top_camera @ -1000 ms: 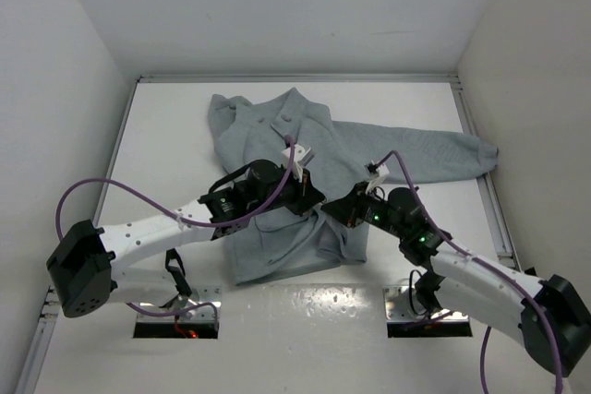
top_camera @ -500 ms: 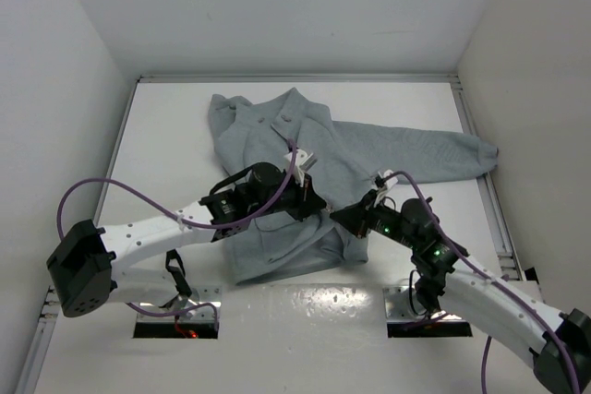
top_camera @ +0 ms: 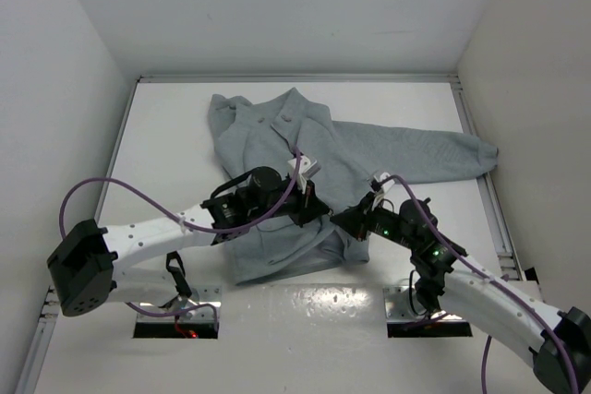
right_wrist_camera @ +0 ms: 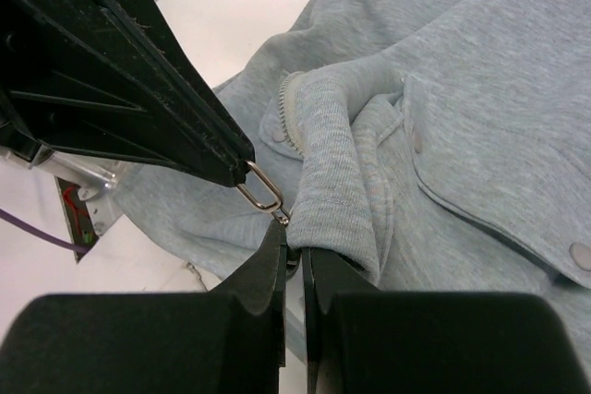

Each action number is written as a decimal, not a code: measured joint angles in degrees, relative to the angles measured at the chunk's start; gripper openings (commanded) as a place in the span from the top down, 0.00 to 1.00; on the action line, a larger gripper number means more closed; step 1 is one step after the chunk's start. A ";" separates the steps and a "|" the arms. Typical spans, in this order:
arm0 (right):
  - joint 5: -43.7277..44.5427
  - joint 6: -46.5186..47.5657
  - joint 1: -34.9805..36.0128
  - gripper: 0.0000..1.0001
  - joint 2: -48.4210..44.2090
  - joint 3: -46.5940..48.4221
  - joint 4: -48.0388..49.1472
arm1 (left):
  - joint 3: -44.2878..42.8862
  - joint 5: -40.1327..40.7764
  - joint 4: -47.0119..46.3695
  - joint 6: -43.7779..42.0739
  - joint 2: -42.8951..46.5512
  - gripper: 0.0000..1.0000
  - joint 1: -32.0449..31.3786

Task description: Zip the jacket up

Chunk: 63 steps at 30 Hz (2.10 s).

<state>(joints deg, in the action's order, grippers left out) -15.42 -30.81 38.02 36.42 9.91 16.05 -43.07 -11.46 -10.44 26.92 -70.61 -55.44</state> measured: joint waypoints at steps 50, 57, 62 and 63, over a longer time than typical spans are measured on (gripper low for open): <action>0.04 2.36 -0.04 1.00 -1.16 0.20 -3.48 | -1.03 -2.23 -1.27 -0.31 -4.09 0.92 -2.56; 0.70 2.40 -0.20 1.00 -1.86 0.28 -5.05 | -1.07 0.46 -0.66 0.02 -4.09 1.00 -2.60; 1.05 2.43 -0.39 1.00 -2.16 0.31 -5.60 | -1.44 1.88 0.70 0.07 -4.09 0.99 -2.12; 1.09 2.43 -0.39 1.00 -2.21 0.31 -5.66 | -1.46 1.86 0.85 0.07 -4.09 0.98 -2.12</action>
<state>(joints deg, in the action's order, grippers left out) -14.33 -28.38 37.63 34.22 10.22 10.39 -44.53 -9.61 -9.58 26.98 -74.70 -57.56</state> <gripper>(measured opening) 0.034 0.013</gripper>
